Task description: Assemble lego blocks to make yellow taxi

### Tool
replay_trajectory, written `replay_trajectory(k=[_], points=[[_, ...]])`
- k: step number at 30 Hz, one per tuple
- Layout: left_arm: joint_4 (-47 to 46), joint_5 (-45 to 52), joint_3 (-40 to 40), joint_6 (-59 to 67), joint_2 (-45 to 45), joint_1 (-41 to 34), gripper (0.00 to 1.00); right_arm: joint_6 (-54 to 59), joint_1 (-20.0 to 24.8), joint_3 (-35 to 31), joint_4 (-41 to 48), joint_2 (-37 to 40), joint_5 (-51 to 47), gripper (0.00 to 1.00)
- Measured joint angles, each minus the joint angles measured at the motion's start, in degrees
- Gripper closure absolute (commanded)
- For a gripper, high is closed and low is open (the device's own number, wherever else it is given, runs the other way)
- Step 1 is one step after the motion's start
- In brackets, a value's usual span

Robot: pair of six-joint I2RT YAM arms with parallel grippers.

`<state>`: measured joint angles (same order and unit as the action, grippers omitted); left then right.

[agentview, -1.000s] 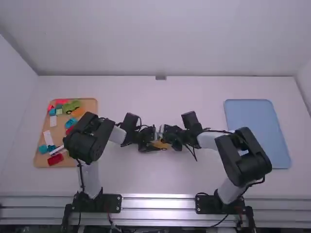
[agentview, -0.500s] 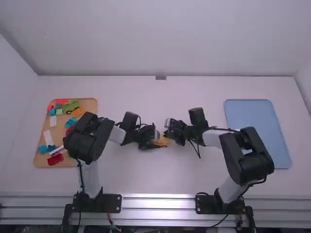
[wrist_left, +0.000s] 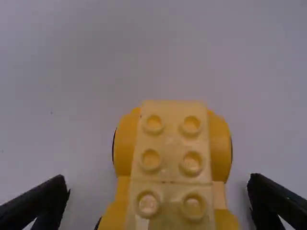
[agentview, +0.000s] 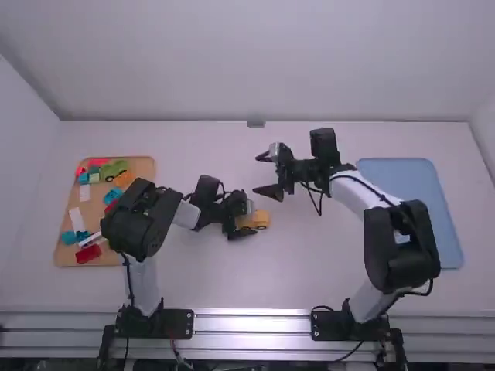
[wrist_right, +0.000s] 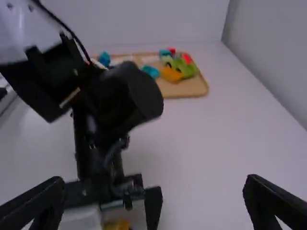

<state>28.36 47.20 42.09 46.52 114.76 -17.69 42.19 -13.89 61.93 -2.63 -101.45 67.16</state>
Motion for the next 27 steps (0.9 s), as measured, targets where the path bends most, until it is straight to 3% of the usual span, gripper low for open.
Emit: replay_trajectory(k=[6,11,14,21,26,27], points=[[-7.61,-1.73,2.19,-3.67,-1.11,0.02,0.01,-0.85,-0.55,6.91,4.98,0.0,3.04,0.01],[-19.12,-6.05,3.32,-4.61,-8.02,0.0,0.01,-4.92,-1.53,10.97,4.92,0.02,3.72,0.01],[-29.53,-10.21,5.05,-5.07,-17.79,0.0,0.01,-8.35,-1.68,14.05,4.9,0.0,4.13,0.01],[-42.27,-19.21,6.82,-5.42,-34.25,0.02,0.01,-11.47,-1.7,16.33,2.21,0.0,5.29,0.01],[-42.93,-30.71,6.82,-15.32,-41.83,0.0,0.01,-13.68,-2.34,16.33,-1.36,0.02,5.55,0.01],[-43.47,-37.7,6.82,-21.49,-44.52,0.0,0.01,-13.92,-2.69,16.33,-1.79,0.02,5.64,0.01]])
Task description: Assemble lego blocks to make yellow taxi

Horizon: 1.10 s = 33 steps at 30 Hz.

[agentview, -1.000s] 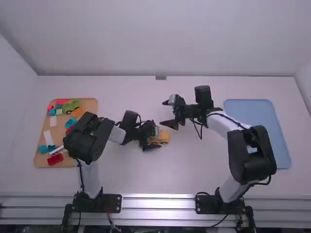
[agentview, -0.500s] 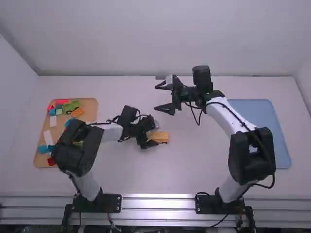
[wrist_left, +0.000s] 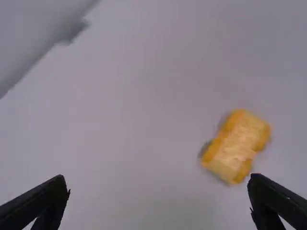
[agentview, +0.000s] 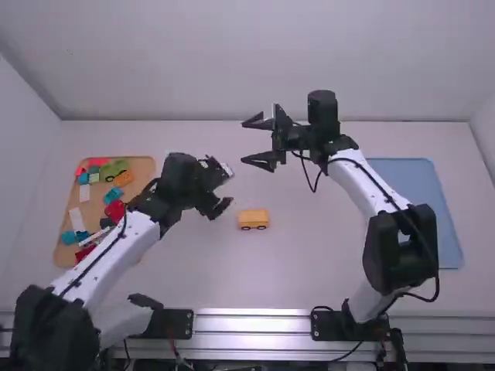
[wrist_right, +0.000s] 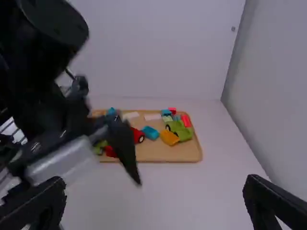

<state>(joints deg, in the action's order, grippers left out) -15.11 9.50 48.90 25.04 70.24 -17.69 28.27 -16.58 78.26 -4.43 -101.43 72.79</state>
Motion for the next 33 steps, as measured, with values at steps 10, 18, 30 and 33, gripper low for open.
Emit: replay_trajectory(k=[10,18,30,33], points=[[-11.74,-34.51,0.0,-31.43,-16.85,0.0,0.01,-3.87,-1.84,0.0,-6.03,0.0,-0.57,0.01],[-33.77,-44.44,8.63,-47.87,-26.88,0.0,0.01,-5.4,-1.4,0.0,-7.28,-0.02,-1.2,0.01],[-60.52,-55.6,29.42,-62.84,-22.82,0.0,0.01,-5.38,-1.4,0.0,-7.41,0.0,-1.2,0.01],[-69.09,-59.76,35.1,-68.32,-20.31,0.37,0.01,-5.38,-1.07,0.02,-7.34,0.0,-1.2,0.01]])
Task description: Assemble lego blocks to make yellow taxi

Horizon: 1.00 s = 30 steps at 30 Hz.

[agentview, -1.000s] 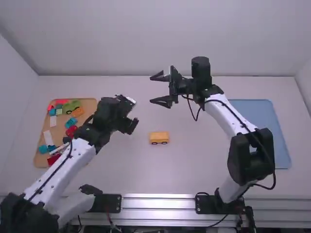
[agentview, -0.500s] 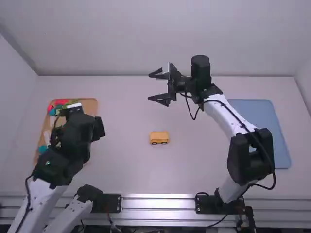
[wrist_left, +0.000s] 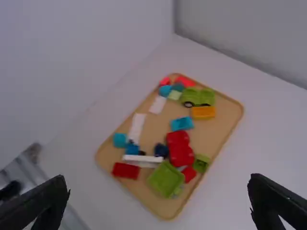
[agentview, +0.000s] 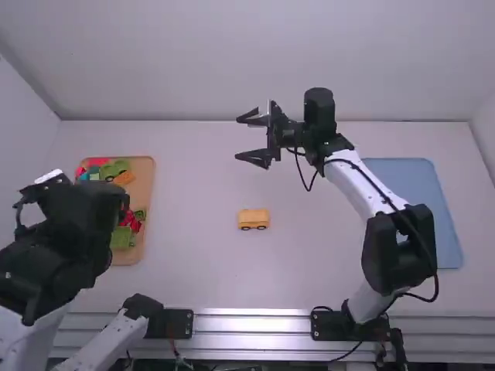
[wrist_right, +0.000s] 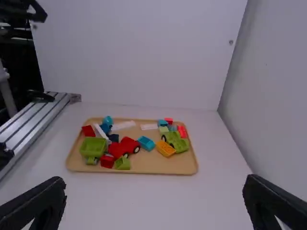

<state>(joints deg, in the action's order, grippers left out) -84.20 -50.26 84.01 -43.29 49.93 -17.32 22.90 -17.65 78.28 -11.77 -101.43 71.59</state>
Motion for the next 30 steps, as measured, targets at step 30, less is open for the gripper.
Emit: replay_trajectory(k=[30], points=[[30.62,56.65,2.25,38.56,38.42,60.04,0.01,2.16,1.99,-0.02,1.64,0.0,-1.46,0.01]])
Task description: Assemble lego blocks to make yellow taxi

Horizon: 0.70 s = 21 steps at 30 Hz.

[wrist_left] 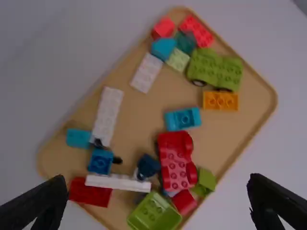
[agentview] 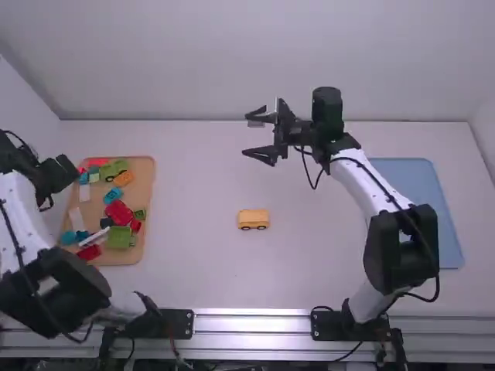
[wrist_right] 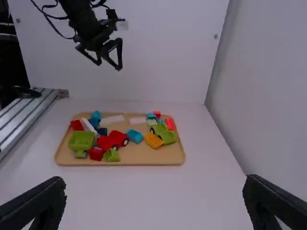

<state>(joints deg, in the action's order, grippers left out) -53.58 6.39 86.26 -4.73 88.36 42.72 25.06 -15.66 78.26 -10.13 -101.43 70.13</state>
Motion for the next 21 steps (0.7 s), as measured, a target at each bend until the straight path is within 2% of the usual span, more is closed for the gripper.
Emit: replay_trajectory(k=[5,9,16,21], points=[[-8.5,2.12,12.04,2.91,13.57,-3.15,0.01,0.37,-1.97,0.0,0.04,-0.02,-4.92,0.01],[-9.16,2.34,18.78,4.46,19.08,-7.63,0.01,0.37,-2.97,0.02,0.09,0.0,-6.47,0.01],[-8.76,-3.19,26.01,9.22,22.45,-18.95,0.01,0.55,-2.73,0.0,1.29,-0.02,-7.41,0.01],[-6.67,-3.78,28.02,13.46,26.99,-21.94,0.01,0.68,-2.4,0.02,2.86,0.0,-7.52,0.01]])
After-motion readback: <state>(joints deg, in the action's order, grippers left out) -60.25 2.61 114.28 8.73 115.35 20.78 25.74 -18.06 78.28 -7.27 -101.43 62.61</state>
